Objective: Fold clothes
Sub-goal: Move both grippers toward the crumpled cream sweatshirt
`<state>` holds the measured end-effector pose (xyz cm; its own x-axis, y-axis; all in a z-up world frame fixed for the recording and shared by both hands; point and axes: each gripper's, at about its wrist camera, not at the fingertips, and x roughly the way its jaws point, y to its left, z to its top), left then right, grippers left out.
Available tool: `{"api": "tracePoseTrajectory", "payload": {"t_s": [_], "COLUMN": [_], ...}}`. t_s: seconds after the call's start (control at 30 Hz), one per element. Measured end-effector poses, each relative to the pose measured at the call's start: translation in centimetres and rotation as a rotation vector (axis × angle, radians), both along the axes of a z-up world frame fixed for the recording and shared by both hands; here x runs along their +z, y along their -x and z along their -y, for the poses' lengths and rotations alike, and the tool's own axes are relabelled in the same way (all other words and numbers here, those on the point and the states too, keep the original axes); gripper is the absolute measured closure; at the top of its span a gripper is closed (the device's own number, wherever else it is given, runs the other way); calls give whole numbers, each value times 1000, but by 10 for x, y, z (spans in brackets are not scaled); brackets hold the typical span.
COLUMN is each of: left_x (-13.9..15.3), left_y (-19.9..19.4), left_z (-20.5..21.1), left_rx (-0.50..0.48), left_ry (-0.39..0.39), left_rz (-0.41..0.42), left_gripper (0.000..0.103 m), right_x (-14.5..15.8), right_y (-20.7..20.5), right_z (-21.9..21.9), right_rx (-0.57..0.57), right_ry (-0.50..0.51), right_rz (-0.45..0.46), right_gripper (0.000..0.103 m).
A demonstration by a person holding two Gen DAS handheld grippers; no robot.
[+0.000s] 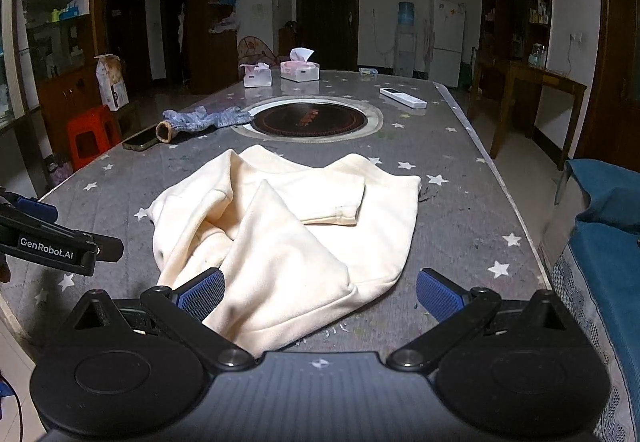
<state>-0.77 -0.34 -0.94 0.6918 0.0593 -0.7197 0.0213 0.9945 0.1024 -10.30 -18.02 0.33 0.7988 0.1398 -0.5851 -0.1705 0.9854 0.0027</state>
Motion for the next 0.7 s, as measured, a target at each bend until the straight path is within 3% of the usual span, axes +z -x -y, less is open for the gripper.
{"api": "tracePoseTrajectory", "payload": {"t_s": [0.7], "left_x": [-5], "left_y": [-10], "left_z": [3], "left_rx": [-6], "left_ry": [4], "left_rz": [-27], "left_gripper": [0], "right_x": [-4], "right_y": [-13], "right_z": [-6], "right_rx": [17], "right_ry": [10], "right_rz": [-31], "right_gripper": [0]}}
